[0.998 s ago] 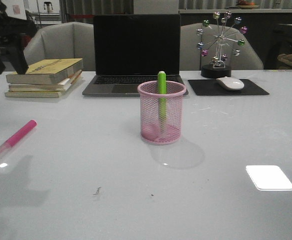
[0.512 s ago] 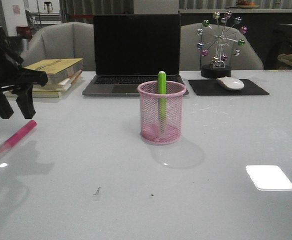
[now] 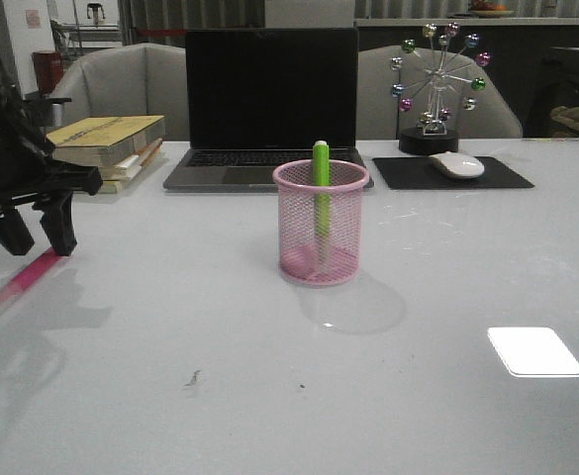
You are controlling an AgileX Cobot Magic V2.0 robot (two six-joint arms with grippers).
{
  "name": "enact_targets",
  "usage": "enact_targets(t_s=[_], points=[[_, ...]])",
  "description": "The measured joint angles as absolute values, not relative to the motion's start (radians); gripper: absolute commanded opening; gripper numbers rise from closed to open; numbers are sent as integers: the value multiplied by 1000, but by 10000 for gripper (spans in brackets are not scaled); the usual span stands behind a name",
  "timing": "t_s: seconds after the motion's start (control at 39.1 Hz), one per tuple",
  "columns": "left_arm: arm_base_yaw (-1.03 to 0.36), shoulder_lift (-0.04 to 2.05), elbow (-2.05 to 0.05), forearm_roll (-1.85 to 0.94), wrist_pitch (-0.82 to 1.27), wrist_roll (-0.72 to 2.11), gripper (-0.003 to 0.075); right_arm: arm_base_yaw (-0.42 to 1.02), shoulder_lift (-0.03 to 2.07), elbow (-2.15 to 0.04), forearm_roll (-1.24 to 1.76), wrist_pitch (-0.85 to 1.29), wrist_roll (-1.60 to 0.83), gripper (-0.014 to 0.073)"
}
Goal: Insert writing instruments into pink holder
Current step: 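Lower the left gripper onto the pink highlighter and close it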
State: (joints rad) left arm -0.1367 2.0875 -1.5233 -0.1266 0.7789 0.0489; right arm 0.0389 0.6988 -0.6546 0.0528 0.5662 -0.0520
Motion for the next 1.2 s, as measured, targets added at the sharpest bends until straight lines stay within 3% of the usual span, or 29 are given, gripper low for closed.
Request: enact_targets(t_s=[0.41, 0.79, 1.2], points=[[-137, 2104, -1526, -148, 778, 49, 353, 39, 699, -655, 53, 566, -52, 386], [-137, 2117, -1536, -149, 806, 49, 92, 39, 699, -655, 53, 566, -52, 386], [-137, 2136, -1581, -171, 854, 57, 92, 39, 699, -655, 53, 566, -52, 386]])
